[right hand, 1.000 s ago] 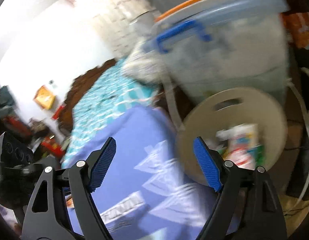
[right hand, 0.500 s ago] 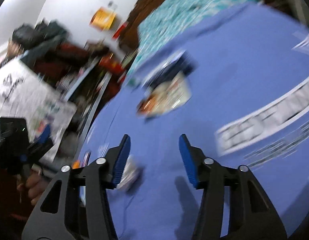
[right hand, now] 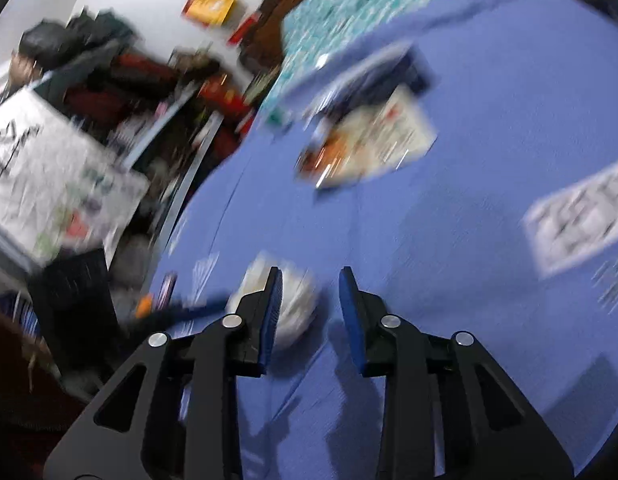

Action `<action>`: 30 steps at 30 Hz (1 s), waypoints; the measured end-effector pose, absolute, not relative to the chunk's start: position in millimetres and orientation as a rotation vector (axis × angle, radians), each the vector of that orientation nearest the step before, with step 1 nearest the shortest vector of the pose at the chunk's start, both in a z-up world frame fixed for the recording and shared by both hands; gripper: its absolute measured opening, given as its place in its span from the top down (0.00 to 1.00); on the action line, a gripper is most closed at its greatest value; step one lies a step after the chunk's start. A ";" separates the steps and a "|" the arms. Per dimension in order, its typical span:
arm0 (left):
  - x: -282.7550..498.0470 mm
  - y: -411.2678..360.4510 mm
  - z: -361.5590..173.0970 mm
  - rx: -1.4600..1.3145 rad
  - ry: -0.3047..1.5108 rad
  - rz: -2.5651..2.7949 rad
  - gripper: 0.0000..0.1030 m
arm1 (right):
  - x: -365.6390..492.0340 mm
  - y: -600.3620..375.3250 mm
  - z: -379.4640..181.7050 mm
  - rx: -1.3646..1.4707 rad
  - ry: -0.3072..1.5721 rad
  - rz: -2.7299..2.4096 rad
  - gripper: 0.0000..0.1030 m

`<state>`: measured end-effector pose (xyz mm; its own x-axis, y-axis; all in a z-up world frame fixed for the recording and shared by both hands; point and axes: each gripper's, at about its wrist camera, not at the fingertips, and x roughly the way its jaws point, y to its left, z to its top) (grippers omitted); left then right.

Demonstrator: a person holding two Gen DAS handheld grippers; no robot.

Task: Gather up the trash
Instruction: 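Grasp the white crumpled tissue with the left tool while the right tool approaches the snack wrapper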

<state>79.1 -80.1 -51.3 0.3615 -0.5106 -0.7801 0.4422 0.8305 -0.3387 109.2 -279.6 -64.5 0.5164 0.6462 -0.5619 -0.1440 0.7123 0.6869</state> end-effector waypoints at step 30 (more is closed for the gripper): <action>142.0 -21.2 -66.8 -0.367 1.038 -0.379 0.54 | 109.4 -266.6 -73.0 0.571 0.935 0.585 0.83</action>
<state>142.0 -21.2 -66.8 0.4554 -0.4689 -0.7568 0.1294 0.8759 -0.4649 109.4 -266.6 -73.0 0.4657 0.6801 -0.5663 -0.2114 0.7068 0.6750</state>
